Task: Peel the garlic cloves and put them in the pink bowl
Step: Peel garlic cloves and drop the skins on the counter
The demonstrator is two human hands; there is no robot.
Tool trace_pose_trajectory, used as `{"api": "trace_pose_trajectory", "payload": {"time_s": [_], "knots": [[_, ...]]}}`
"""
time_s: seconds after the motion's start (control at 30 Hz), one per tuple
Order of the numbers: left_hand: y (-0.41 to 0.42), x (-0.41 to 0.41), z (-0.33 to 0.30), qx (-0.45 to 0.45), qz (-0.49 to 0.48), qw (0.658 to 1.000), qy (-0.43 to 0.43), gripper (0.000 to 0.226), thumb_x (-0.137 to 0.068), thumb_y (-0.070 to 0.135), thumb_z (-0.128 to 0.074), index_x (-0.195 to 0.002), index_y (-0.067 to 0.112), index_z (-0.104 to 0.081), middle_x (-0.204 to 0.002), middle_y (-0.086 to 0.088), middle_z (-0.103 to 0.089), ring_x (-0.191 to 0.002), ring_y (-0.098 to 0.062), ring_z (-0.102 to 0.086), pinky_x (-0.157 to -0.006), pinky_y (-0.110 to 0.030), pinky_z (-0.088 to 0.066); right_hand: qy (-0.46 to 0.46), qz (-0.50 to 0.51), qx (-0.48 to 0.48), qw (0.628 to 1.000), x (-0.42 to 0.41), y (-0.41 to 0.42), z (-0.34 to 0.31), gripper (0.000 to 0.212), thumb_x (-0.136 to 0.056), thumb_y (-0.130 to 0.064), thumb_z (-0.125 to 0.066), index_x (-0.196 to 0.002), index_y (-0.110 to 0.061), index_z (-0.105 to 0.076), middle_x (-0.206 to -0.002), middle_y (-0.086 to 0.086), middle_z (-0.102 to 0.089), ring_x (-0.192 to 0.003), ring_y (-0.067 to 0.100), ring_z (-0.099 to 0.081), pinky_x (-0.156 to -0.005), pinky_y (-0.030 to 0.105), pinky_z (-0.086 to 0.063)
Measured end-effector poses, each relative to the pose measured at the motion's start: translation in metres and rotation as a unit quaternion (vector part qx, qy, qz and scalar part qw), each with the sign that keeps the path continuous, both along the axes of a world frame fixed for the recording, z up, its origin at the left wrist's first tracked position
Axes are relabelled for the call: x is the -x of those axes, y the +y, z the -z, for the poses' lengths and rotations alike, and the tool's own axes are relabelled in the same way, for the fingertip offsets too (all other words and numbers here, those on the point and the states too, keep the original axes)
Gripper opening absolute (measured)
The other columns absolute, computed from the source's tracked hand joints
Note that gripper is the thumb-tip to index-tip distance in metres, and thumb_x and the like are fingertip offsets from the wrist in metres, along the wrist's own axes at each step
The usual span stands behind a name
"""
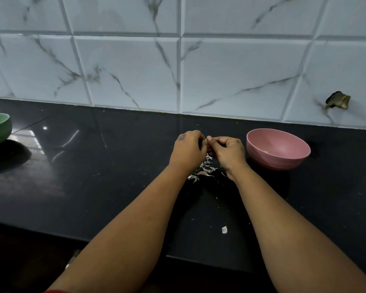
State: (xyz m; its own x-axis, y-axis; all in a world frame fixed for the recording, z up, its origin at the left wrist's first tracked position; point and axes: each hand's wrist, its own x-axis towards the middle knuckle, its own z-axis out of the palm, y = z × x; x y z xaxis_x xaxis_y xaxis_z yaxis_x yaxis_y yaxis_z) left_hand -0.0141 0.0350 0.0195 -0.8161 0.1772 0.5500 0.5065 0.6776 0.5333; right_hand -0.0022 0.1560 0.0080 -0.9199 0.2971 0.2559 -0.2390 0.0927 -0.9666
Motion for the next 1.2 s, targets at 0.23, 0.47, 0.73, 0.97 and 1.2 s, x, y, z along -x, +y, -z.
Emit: {"api": "trace_pose_trajectory", "payload": {"time_s": [0.23,0.47,0.73,0.97,1.2], "knots": [[0.002,0.001,-0.001,-0.012,-0.009,1.0,0.012,0.019,-0.095,0.022,-0.056,-0.087,0.006,-0.063,-0.084,-0.005,-0.063,-0.077,-0.017,-0.054,-0.072,-0.025,-0.036,0.007,0.0,0.012,1.0,0.001,-0.001,0.0,0.014,-0.089,-0.017,-0.068,-0.079,-0.011,-0.075,-0.07,0.005,-0.071,-0.062,0.009,-0.067,-0.062,0.022,-0.053],[0.0,0.002,0.002,-0.075,0.023,0.996,-0.036,0.009,-0.093,0.011,-0.056,-0.092,0.007,-0.064,-0.092,-0.002,-0.069,-0.082,-0.017,-0.06,-0.08,-0.029,-0.045,0.025,-0.013,0.021,0.999,-0.001,-0.001,-0.003,0.015,-0.094,-0.011,-0.061,-0.082,-0.013,-0.069,-0.073,0.001,-0.068,-0.062,0.004,-0.06,-0.062,0.016,-0.048],[0.002,0.006,0.006,-0.281,0.076,0.934,-0.206,0.01,-0.095,0.01,-0.059,-0.089,0.009,-0.067,-0.088,-0.009,-0.073,-0.087,-0.024,-0.072,-0.086,-0.043,-0.059,0.018,-0.032,0.038,0.999,-0.001,-0.001,-0.003,0.014,-0.098,-0.006,-0.052,-0.098,0.002,-0.064,-0.074,0.005,-0.064,-0.056,-0.001,-0.06,-0.055,0.012,-0.047],[-0.002,0.008,0.007,-0.301,0.086,0.926,-0.212,0.01,-0.087,0.019,-0.074,-0.083,0.011,-0.069,-0.084,-0.01,-0.074,-0.083,-0.024,-0.074,-0.083,-0.044,-0.06,-0.014,-0.049,0.051,0.997,0.003,0.0,-0.003,0.02,-0.099,-0.012,-0.051,-0.089,-0.006,-0.066,-0.075,0.005,-0.067,-0.062,0.004,-0.062,-0.058,0.016,-0.048],[-0.005,0.013,0.004,-0.328,0.069,0.913,-0.232,0.01,-0.084,0.002,-0.069,-0.074,0.005,-0.069,-0.078,-0.016,-0.073,-0.075,-0.027,-0.074,-0.077,-0.044,-0.062,-0.017,-0.047,0.006,0.999,0.006,-0.001,-0.001,0.008,-0.092,-0.009,-0.063,-0.085,-0.011,-0.068,-0.076,0.003,-0.07,-0.065,0.007,-0.065,-0.062,0.017,-0.05]]}}
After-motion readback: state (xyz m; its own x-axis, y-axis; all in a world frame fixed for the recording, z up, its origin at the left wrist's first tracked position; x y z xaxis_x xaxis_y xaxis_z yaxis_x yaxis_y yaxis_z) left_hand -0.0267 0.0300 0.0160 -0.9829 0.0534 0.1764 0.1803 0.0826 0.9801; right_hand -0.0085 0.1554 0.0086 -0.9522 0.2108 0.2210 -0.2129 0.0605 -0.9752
